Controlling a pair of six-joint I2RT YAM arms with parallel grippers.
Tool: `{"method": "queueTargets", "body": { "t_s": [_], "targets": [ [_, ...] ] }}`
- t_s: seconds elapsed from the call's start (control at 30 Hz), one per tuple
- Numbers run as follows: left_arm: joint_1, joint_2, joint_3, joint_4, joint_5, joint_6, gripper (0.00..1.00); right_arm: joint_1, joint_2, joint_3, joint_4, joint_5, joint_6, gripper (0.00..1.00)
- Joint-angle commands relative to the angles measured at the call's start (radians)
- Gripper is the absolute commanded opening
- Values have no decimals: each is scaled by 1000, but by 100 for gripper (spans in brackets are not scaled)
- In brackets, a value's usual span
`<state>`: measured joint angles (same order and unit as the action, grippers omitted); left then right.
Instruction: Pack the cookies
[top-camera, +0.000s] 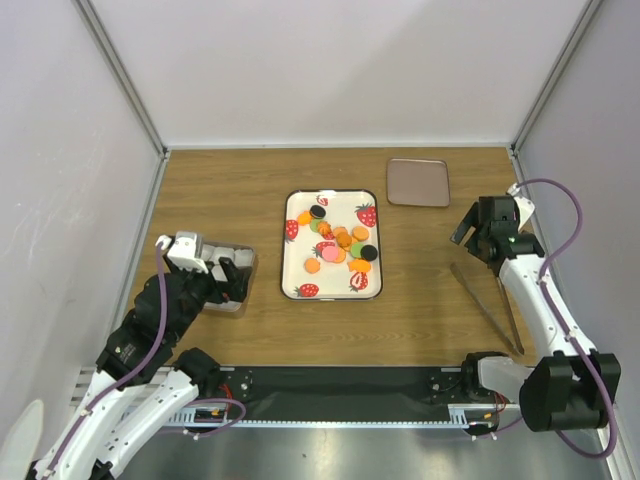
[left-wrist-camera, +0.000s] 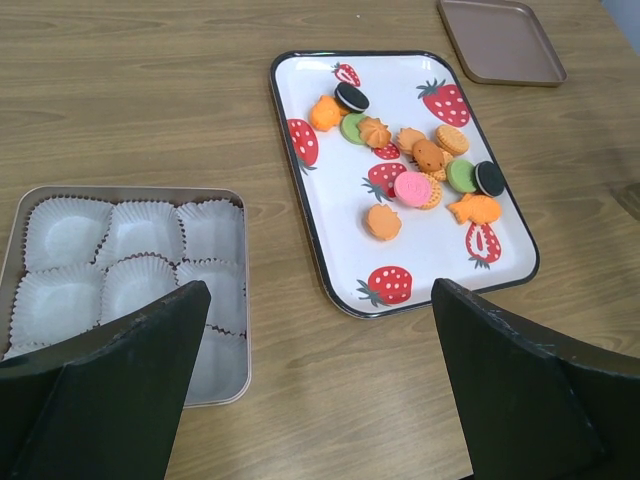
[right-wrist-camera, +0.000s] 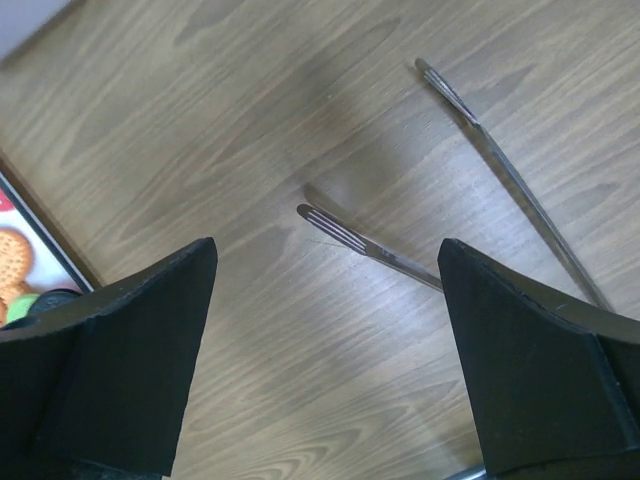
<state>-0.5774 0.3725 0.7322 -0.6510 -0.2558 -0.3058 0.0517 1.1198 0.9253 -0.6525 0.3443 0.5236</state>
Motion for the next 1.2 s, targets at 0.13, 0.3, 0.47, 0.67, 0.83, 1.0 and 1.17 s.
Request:
{"method": "queueTargets", "body": {
  "t_s": [0.13, 0.3, 0.47, 0.67, 0.83, 1.0, 1.17],
  "targets": [
    [-22, 0, -4, 40, 10, -10, 100, 2, 84, 6, -19, -68, -59, 89],
    [-25, 0, -5, 39, 9, -9, 100, 17, 156, 1, -16, -65, -79, 84],
    [-29, 5, -5, 42, 10, -10, 100, 43, 218, -5, -1, -59, -112, 80],
    [-32, 5, -7, 40, 7, -12, 100, 57, 276, -20, 16, -47, -142, 77],
    [-35, 6, -7, 39, 6, -10, 100, 60, 333, 3, 27, -65, -148, 75],
    [-36, 3, -8, 40, 1, -13, 100, 65, 409, 20, 50, -70, -152, 68],
    [-41, 13, -8, 40, 0, -13, 100, 65, 469, 35, 93, -80, -165, 59]
  ]
}}
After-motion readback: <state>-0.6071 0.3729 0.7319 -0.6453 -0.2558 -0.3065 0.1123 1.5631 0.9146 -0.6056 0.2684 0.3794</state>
